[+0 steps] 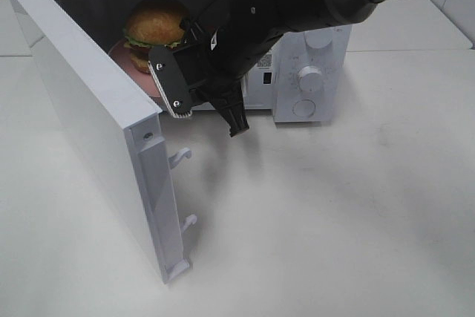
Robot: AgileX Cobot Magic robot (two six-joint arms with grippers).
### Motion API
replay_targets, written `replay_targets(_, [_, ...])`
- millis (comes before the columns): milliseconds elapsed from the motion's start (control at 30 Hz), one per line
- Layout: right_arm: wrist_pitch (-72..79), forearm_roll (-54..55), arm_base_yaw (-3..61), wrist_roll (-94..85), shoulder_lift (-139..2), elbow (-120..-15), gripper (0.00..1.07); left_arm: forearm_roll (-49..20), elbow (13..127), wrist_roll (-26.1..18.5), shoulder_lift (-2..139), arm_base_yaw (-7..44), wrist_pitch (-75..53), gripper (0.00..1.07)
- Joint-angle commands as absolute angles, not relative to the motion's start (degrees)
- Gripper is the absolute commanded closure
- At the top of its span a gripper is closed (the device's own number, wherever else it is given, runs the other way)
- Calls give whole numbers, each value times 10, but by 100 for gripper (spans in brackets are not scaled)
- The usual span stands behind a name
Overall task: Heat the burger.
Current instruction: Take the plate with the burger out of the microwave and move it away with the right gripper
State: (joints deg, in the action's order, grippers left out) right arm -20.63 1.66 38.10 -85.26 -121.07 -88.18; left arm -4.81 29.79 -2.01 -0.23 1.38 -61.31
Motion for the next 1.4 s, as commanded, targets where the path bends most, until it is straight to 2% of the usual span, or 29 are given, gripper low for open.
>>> replay_targets(33, [-160, 29, 380, -882, -1180, -869, 107, -48, 296, -19, -6, 12, -611, 7])
replay_targets(433, [-154, 65, 380, -962, -1122, -787, 107, -48, 296, -19, -6, 12, -611, 7])
replay_targets(867, [-142, 65, 380, -964, -1071, -711, 107, -48, 296, -19, -6, 12, -611, 7])
replay_targets(1400, [-118, 65, 380, -964, -952, -566, 107, -48, 296, -19, -6, 12, -611, 7])
